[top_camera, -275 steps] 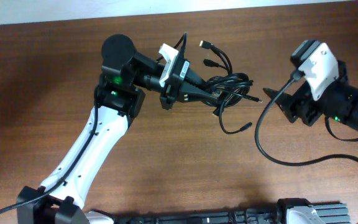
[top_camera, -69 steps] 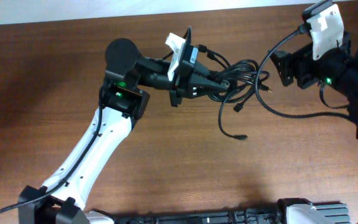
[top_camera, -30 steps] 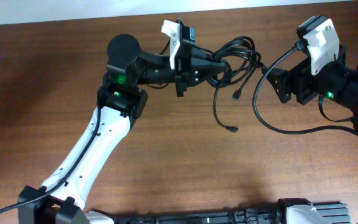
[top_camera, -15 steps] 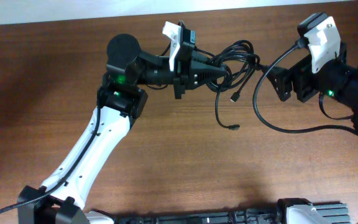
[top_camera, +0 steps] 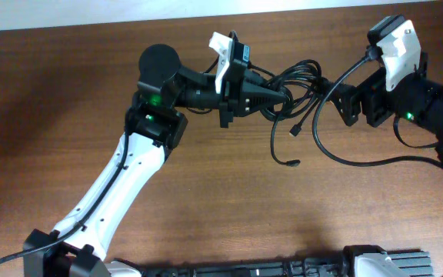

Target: Untangle cables

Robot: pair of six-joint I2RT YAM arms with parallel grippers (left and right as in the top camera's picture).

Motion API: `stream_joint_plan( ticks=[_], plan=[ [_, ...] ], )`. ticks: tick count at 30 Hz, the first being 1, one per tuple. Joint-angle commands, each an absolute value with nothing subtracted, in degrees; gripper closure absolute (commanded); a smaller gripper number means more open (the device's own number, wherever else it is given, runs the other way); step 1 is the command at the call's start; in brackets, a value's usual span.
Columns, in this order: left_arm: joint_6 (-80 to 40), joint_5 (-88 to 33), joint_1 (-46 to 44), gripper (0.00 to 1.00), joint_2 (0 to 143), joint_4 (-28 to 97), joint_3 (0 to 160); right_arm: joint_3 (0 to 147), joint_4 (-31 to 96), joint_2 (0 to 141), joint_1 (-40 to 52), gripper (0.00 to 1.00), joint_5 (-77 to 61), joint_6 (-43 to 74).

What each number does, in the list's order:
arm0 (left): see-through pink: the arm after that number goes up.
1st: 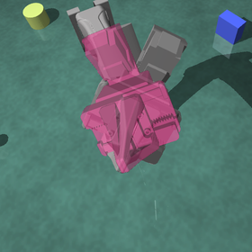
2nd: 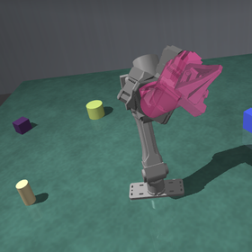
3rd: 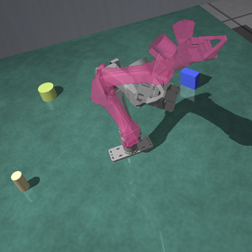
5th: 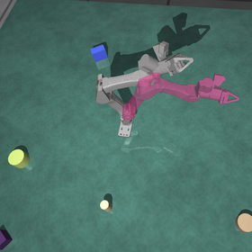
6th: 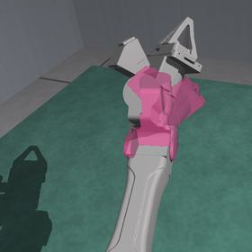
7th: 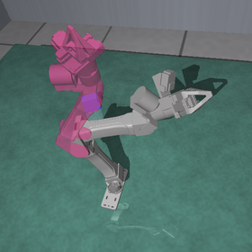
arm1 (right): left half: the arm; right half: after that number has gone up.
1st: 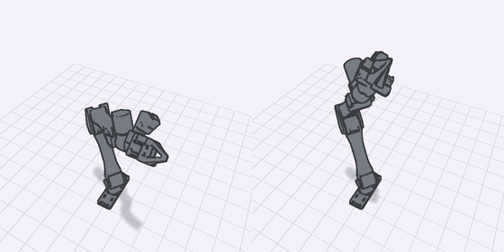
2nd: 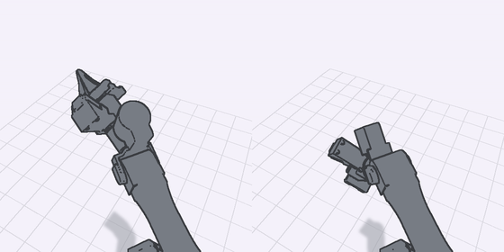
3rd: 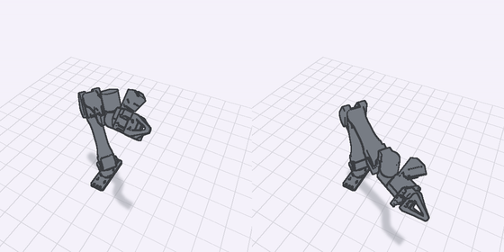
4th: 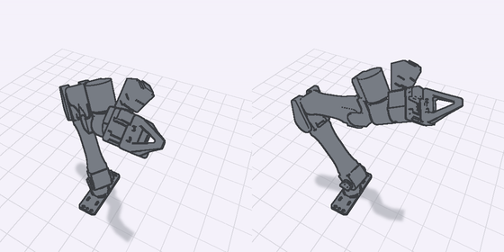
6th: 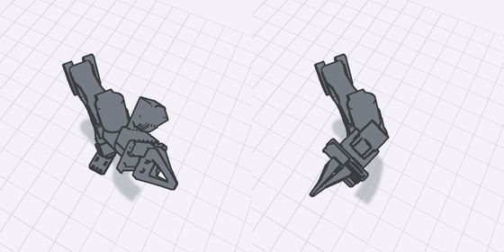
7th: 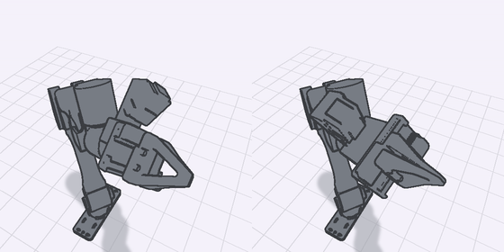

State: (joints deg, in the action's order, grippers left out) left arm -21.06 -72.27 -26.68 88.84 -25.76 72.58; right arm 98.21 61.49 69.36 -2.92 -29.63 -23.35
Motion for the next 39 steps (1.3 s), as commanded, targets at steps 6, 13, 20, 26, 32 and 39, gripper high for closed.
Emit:
stream_joint_plan(
  ticks=[6,13,20,26,32,39],
  plan=[
    [-21.85,-79.15,-27.92,1.00,88.07,-26.96,72.58,98.91,60.77,68.88,-3.07,0.02,-24.64,-23.49],
    [-21.82,-79.35,-30.83,1.00,88.07,-28.36,72.58,98.91,60.45,68.97,-3.03,0.02,-25.04,-23.46],
    [-21.80,-79.57,-32.38,1.00,88.07,-29.36,72.58,98.91,57.52,68.97,-3.03,0.02,-29.17,-23.27],
    [-21.82,-79.59,-32.38,1.00,88.07,-29.34,72.58,98.91,54.87,68.99,-3.03,0.02,-36.67,-23.29],
    [-21.82,-79.57,-32.47,1.00,88.07,-30.00,72.58,98.91,53.08,69.89,-3.03,0.01,-44.27,-23.29],
    [-21.80,-79.96,-32.64,1.00,88.07,-29.98,72.58,98.91,53.01,72.47,-3.03,0.01,-46.72,-23.33]
  ],
)
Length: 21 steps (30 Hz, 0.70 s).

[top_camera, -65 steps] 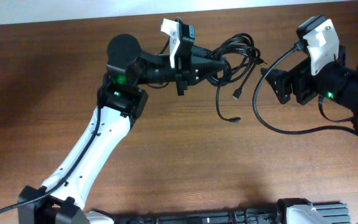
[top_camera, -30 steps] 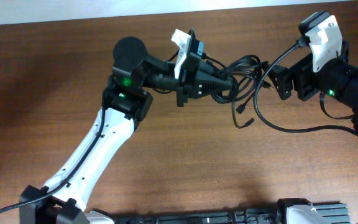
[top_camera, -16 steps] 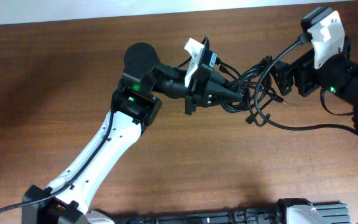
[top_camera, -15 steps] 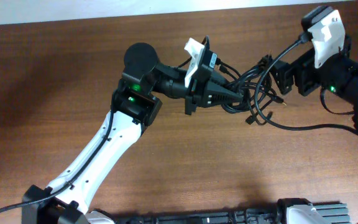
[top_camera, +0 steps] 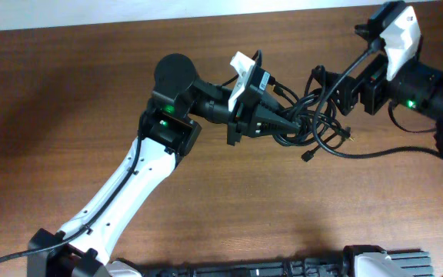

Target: Untangle cables

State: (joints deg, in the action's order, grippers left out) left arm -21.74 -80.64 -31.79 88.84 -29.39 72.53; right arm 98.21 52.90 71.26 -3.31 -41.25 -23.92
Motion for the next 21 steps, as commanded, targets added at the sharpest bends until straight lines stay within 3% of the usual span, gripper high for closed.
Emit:
stream_joint_plan(
  ticks=[1,15,21],
  plan=[
    [-21.80,-79.94,-32.64,1.00,88.07,-30.04,72.58,98.91,53.01,72.69,-3.03,0.01,-47.51,-23.38],
    [-20.78,-79.31,-30.55,1.00,88.07,-35.99,72.58,98.91,52.05,73.78,-3.03,0.01,-56.93,-23.73],
    [-21.65,-82.96,-31.18,1.00,88.07,-36.01,72.58,98.91,48.07,74.37,-3.03,0.01,-54.78,-23.62]
  ],
)
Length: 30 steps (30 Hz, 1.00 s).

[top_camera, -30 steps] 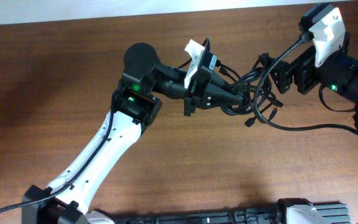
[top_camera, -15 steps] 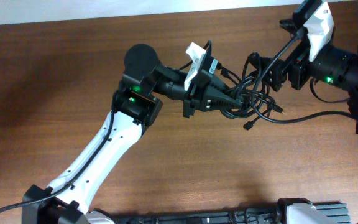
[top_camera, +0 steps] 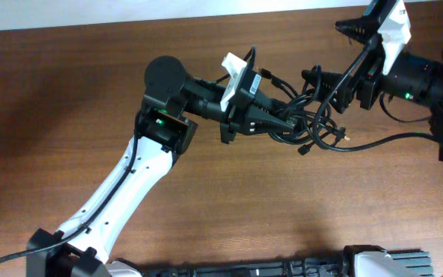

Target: Untangle cables

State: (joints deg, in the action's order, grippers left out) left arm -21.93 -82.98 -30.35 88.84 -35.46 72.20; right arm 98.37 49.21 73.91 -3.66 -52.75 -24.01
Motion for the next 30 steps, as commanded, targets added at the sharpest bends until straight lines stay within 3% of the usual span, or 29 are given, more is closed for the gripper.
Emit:
stream_joint_plan(
  ticks=[1,8,21,30],
  plan=[
    [-21.65,-84.23,-31.55,1.00,88.07,-35.97,72.58,98.91,47.37,74.65,-3.03,0.01,-53.63,-23.49],
    [-22.72,-90.08,-34.30,1.00,88.07,-35.97,72.58,98.91,41.12,76.62,-3.03,0.01,-43.94,-20.23],
    [-23.57,-88.68,-34.13,1.00,88.07,-35.09,72.58,98.91,44.71,76.64,-3.09,0.01,1.58,-17.50],
    [-23.57,-80.18,-26.72,1.00,88.07,-25.98,72.58,98.91,51.75,76.60,-3.09,0.01,5.58,-18.06]
  ],
)
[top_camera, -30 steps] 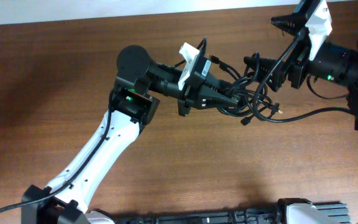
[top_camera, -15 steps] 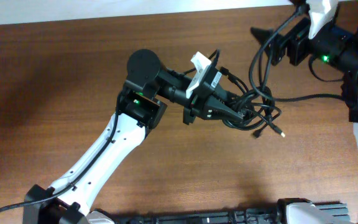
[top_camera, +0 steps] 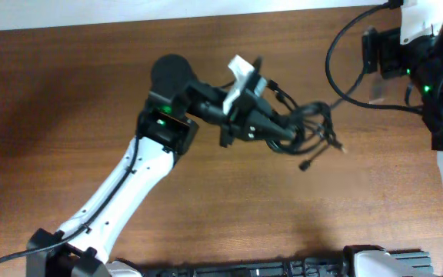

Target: Untangle cables

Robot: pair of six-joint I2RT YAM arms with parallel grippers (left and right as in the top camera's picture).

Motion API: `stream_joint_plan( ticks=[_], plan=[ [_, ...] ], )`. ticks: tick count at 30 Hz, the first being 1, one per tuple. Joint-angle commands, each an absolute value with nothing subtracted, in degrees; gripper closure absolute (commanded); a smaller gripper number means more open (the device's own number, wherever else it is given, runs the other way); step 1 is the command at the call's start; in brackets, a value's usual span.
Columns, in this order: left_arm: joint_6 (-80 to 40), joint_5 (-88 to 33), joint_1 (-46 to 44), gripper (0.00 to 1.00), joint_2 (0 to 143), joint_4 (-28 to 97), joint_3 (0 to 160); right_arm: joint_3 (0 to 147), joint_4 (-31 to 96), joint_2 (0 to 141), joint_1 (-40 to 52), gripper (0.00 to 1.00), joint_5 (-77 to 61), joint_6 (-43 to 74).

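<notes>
A tangle of black cables (top_camera: 312, 121) hangs over the wooden table (top_camera: 229, 223) at centre right. My left gripper (top_camera: 289, 135) reaches in from the left and is shut on the tangle. Two loose plug ends (top_camera: 304, 165) dangle below it. My right gripper (top_camera: 369, 52) sits at the upper right, apart from the tangle, and its jaws show only as a dark block. One long black cable (top_camera: 331, 60) arcs from the top edge down past that gripper, then runs right under the right arm.
The left arm's white link (top_camera: 121, 185) crosses the table from the bottom left. Dark equipment (top_camera: 375, 258) lies along the bottom edge. The right arm's body fills the right edge. A pale strip borders the table's far side.
My right gripper has drawn back to the right and up, away from the tangle. The long cable now forms a wide arc. The left gripper still holds the tangle, slightly lower.
At first my left gripper held the tangle at top centre, with the right gripper off to its right and long loops hanging. Then both grippers met at the tangle. Now the right one stands far to the right, with the tangle in the left.
</notes>
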State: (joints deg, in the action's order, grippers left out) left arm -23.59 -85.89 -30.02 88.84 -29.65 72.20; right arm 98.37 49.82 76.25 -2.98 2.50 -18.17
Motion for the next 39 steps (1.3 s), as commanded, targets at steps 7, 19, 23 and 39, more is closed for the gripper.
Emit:
stream_joint_plan(
  ticks=[7,19,23,39],
  plan=[
    [-23.55,-74.26,-21.08,1.00,88.07,-20.03,72.58,98.91,66.30,76.60,-3.07,0.01,-5.67,-32.05],
    [-5.98,-79.07,-19.33,1.00,88.07,-13.65,72.58,98.98,73.73,76.09,-3.03,0.01,-27.99,-40.29],
    [5.17,-81.23,-19.33,1.00,88.07,-5.32,72.58,99.53,72.36,75.02,-3.03,0.01,-32.34,-40.23],
    [9.34,-82.76,-24.16,1.00,88.07,-4.14,72.58,99.59,61.19,73.45,-3.03,0.01,-36.45,-26.48]
  ],
)
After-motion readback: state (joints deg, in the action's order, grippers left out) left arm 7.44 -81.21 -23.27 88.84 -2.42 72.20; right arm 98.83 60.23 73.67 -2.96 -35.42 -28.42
